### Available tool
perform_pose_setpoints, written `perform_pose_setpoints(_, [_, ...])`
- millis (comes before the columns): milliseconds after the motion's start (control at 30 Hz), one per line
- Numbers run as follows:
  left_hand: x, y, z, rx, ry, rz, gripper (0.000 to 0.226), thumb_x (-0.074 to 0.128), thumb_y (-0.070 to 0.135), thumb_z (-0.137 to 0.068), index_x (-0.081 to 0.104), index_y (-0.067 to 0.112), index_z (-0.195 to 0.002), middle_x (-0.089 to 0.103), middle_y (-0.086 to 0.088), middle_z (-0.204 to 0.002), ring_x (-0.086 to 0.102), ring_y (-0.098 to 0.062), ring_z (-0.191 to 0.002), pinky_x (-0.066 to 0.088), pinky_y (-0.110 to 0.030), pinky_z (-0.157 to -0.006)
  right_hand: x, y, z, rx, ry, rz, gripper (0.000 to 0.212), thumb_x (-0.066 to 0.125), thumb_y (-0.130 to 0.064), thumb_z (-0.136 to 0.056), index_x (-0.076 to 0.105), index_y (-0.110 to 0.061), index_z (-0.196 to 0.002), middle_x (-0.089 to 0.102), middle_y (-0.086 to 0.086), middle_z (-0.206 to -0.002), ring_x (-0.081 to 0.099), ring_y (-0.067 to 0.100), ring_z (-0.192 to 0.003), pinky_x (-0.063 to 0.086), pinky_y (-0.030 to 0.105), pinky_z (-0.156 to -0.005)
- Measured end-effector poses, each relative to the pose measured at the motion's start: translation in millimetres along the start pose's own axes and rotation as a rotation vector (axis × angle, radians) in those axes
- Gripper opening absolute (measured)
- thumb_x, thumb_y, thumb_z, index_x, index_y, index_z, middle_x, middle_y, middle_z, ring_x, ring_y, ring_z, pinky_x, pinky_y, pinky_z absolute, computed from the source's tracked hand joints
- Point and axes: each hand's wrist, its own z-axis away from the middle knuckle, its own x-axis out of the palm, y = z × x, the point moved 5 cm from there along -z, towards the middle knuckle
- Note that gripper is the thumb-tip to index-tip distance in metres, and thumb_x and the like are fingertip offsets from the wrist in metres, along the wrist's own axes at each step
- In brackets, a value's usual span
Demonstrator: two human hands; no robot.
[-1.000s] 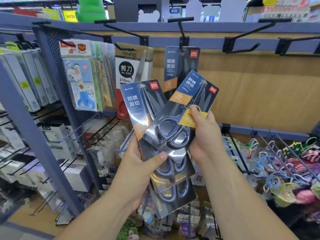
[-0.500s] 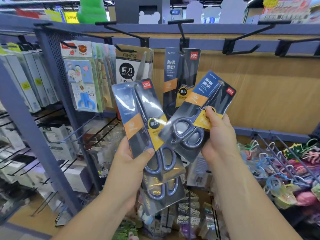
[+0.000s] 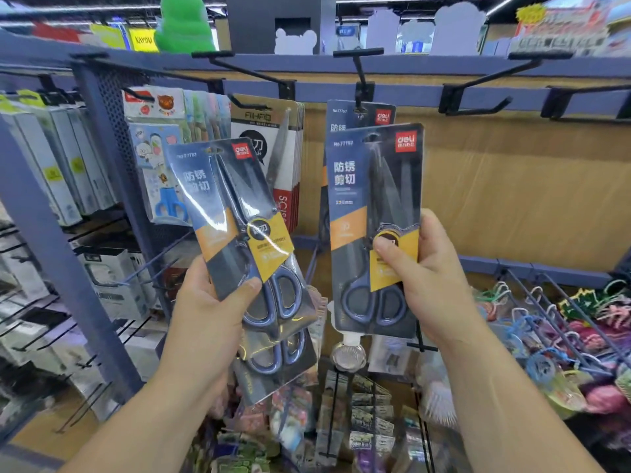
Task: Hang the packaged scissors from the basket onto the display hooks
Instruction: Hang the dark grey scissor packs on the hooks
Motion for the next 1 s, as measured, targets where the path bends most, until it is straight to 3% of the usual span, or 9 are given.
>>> perform_pose_setpoints(133, [-1, 3, 0, -0.006, -0.009, 0.005, 0.036, 0.065, -0.001, -0.099, 0.065, 0.028, -0.121, 0.079, 0.005, -0.116, 0.074, -0.020, -0.112, 0.053, -0.057, -0.105, 8, -11, -4, -0.061, -0.025, 0.029, 0.020, 0.066, -0.012, -0.101, 0.062, -0.027, -0.113, 0.072, 0.009, -0.103, 0.069, 0.033, -0.096, 0.060, 0.047, -0.089])
perform_pose_setpoints(267, [-1, 6, 2, -0.006, -0.021, -0.005, 0.036, 0.066, 0.001, -0.099, 0.065, 0.028, -0.122, 0.079, 0.006, -0.115, 0.075, -0.019, -0.109, 0.053, -0.056, -0.104, 15, -20, -11, -0.105, -0.027, 0.047, 0.019, 0.066, -0.011, -0.101, 0.060, -0.025, -0.112, 0.070, 0.005, -0.096, 0.066, 0.019, -0.089, 0.059, 0.047, -0.087])
perform_pose_setpoints(367, [-2, 8, 1, -0.002, -0.023, -0.001, 0.038, 0.065, -0.001, -0.099, 0.065, 0.028, -0.123, 0.079, 0.006, -0.116, 0.075, -0.018, -0.110, 0.053, -0.055, -0.105, 22, -24, -13, -0.142, -0.019, 0.060, 0.020, 0.066, -0.012, -0.101, 0.060, -0.028, -0.111, 0.069, 0.004, -0.096, 0.066, 0.018, -0.090, 0.058, 0.050, -0.088])
perform_pose_setpoints(533, [-3, 10, -1, 0.001, -0.033, 0.007, 0.037, 0.065, 0.000, -0.099, 0.066, 0.026, -0.125, 0.079, 0.003, -0.118, 0.074, -0.022, -0.112, 0.053, -0.057, -0.104, 27, -21, -19, -0.128, 0.032, 0.051, 0.019, 0.067, -0.025, -0.097, 0.057, -0.019, -0.112, 0.065, 0.019, -0.102, 0.065, 0.034, -0.090, 0.054, 0.064, -0.092])
perform_pose_setpoints(600, [-4, 10, -2, 0.005, -0.026, 0.012, 0.038, 0.064, -0.001, -0.099, 0.066, 0.027, -0.124, 0.079, 0.004, -0.118, 0.074, -0.021, -0.112, 0.053, -0.057, -0.104, 29, -19, -21, -0.109, 0.030, 0.059, 0.018, 0.068, -0.023, -0.099, 0.056, -0.018, -0.112, 0.068, 0.015, -0.099, 0.067, 0.035, -0.092, 0.056, 0.062, -0.092])
perform_pose_setpoints(767, [-6, 10, -4, 0.007, -0.010, 0.018, 0.038, 0.064, -0.002, -0.099, 0.066, 0.028, -0.122, 0.079, 0.004, -0.115, 0.075, -0.021, -0.110, 0.054, -0.057, -0.103, 31, -10, -27, -0.071, 0.043, 0.072, 0.014, 0.065, -0.016, -0.102, 0.058, -0.027, -0.106, 0.068, -0.009, -0.086, 0.066, 0.014, -0.084, 0.059, 0.043, -0.084])
perform_pose_setpoints(1000, [-6, 9, -8, 0.000, -0.012, 0.037, 0.036, 0.065, -0.001, -0.098, 0.067, 0.026, -0.122, 0.079, 0.003, -0.116, 0.074, -0.022, -0.111, 0.053, -0.058, -0.104, 22, 17, -60, 0.091, 0.161, 0.214, 0.021, 0.067, -0.032, -0.101, 0.054, -0.022, -0.087, 0.060, -0.008, -0.077, 0.057, 0.010, -0.073, 0.048, 0.035, -0.073])
